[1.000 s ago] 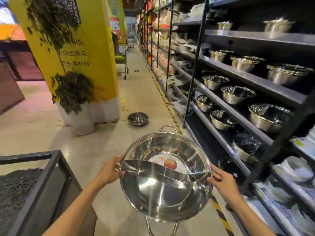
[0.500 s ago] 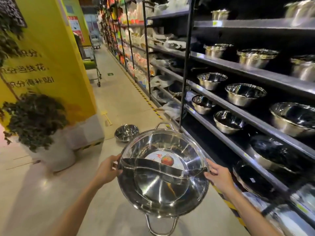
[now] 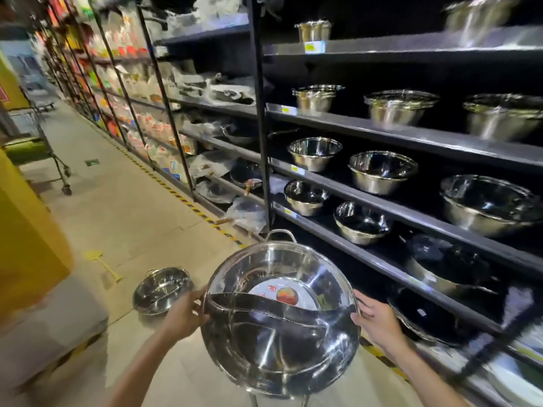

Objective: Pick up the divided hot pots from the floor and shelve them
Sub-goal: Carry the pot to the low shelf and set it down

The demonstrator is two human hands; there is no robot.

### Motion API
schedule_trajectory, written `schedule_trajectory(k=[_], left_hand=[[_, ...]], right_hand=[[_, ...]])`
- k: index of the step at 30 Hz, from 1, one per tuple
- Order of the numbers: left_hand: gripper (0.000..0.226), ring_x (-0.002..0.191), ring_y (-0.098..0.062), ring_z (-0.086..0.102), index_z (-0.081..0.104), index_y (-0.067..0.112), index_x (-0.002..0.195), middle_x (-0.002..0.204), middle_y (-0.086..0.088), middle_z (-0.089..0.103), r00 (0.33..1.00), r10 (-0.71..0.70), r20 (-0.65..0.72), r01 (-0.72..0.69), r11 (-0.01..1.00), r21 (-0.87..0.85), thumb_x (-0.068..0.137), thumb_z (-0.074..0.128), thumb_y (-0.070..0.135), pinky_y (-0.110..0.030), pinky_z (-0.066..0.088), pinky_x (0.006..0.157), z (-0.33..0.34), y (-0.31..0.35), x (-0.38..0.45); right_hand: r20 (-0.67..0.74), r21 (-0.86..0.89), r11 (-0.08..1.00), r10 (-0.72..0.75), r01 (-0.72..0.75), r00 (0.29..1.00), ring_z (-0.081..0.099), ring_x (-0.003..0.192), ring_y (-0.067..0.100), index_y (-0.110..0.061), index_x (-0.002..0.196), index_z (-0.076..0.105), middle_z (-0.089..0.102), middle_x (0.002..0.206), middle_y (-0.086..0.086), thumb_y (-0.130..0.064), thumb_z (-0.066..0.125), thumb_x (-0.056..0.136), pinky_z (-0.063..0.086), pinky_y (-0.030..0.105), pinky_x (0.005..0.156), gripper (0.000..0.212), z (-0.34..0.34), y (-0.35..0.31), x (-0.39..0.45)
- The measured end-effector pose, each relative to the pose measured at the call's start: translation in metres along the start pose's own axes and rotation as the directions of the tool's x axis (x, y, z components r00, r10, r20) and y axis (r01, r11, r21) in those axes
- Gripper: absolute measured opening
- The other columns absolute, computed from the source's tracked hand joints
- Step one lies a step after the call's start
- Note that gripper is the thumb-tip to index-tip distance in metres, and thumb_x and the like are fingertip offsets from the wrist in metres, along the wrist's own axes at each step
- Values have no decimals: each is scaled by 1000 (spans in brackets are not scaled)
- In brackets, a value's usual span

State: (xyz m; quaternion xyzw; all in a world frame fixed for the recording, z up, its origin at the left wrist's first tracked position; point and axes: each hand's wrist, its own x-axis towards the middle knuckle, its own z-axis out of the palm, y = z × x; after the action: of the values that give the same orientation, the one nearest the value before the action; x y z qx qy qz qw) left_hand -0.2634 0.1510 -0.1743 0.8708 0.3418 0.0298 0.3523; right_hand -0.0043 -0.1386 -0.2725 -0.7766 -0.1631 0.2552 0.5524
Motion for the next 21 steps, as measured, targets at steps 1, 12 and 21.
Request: schedule_trajectory(k=[1,12,21], left_hand=[[43,87,-17,65,61,16,115,93,0,68,1000,25,17,-25,1000,9,76,67,-2,-39,56,84,-6,-1,21],[60,86,-25,60,51,14,129,104,-8,59,910,313,272,-342,938,63,74,68,-3,-28,50,77,-24,15,231],[45,75,-10,58,71,17,101,85,9,67,792,424,439,-466,885,-14,68,67,-14,-13,45,62,-5,9,384]], right_hand=[[-29,10,1000,10,-10,1000,62,89,-8,-14,134,47,63,115,-10,11,62,81,47,24,93,61,4,-4,8],[-351,80,990,137,-116,926,61,105,12,-9,137,42,67,116,0,8,64,81,49,36,98,63,30,-9,69],[-563,147,958,287,-248,775,55,109,10,-4,133,48,60,124,1,9,65,79,46,1,75,58,84,-19,104]])
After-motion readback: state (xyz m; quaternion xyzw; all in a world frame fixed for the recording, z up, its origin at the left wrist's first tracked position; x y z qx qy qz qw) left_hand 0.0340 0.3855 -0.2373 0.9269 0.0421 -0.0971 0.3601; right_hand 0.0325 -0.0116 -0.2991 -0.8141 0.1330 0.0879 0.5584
